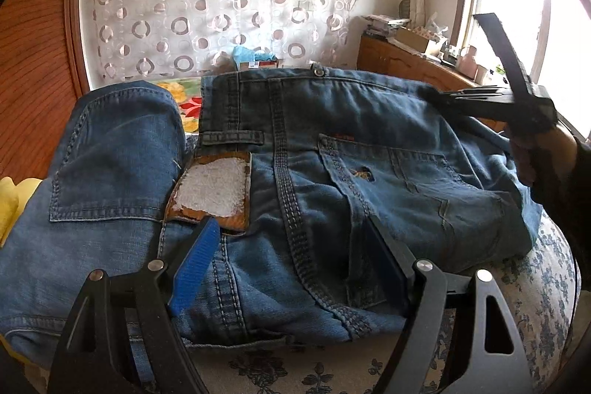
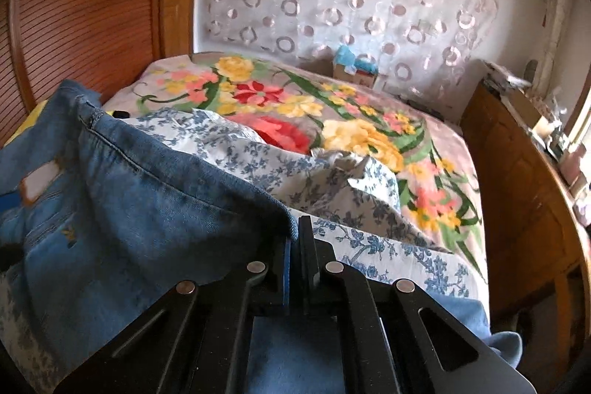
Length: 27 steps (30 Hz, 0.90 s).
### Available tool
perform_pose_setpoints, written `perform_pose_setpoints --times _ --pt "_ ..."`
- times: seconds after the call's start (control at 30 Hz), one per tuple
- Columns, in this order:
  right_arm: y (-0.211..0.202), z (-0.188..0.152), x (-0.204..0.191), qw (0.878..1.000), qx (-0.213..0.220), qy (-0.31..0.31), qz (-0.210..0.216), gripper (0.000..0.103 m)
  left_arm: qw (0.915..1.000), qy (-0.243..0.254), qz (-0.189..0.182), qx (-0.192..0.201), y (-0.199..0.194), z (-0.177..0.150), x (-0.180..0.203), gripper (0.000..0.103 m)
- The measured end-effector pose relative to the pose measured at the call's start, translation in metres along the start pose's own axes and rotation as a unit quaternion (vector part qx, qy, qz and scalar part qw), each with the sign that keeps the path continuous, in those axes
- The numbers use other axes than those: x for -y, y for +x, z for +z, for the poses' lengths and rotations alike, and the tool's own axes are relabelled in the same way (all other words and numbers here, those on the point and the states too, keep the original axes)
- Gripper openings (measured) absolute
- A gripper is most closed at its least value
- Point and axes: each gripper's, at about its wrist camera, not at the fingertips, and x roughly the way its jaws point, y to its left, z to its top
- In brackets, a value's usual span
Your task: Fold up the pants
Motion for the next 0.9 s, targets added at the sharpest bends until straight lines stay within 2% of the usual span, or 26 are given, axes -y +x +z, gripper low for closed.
perform_pose_setpoints --times 0.07,0.13,0.23,0.37,0.57,0.9 --pt "0.006 -0.002 0.001 1.0 -0.016 0.021 0.002 0.008 1.0 0.003 0.003 -0.001 0.001 -0.001 0.001 0.08" --pt "0.007 -0.006 0.0 0.999 -0.019 0.034 -0.001 0.03 1.0 0.003 0.005 -0.001 0.002 -0.002 0.002 0.08" --pt "-0.005 -0.003 0.003 0.999 -0.012 0.042 0.002 0.038 1.0 0.003 0.005 -0.001 0.002 -0.003 0.002 0.08" --pt "-0.035 -0.012 0.006 0.999 -0.004 0.046 0.01 0.038 1.0 0.005 0.008 -0.002 0.002 -0.002 0.001 0.08" --pt "-0.083 -0.047 -0.001 0.997 0.007 0.058 0.04 0.041 0.9999 0.006 0.011 -0.005 0.003 -0.001 0.0 0.08" --pt "-0.111 -0.097 -0.008 0.995 -0.025 0.073 0.057 0.05 0.9999 0.004 0.014 -0.009 0.003 -0.002 -0.001 0.08"
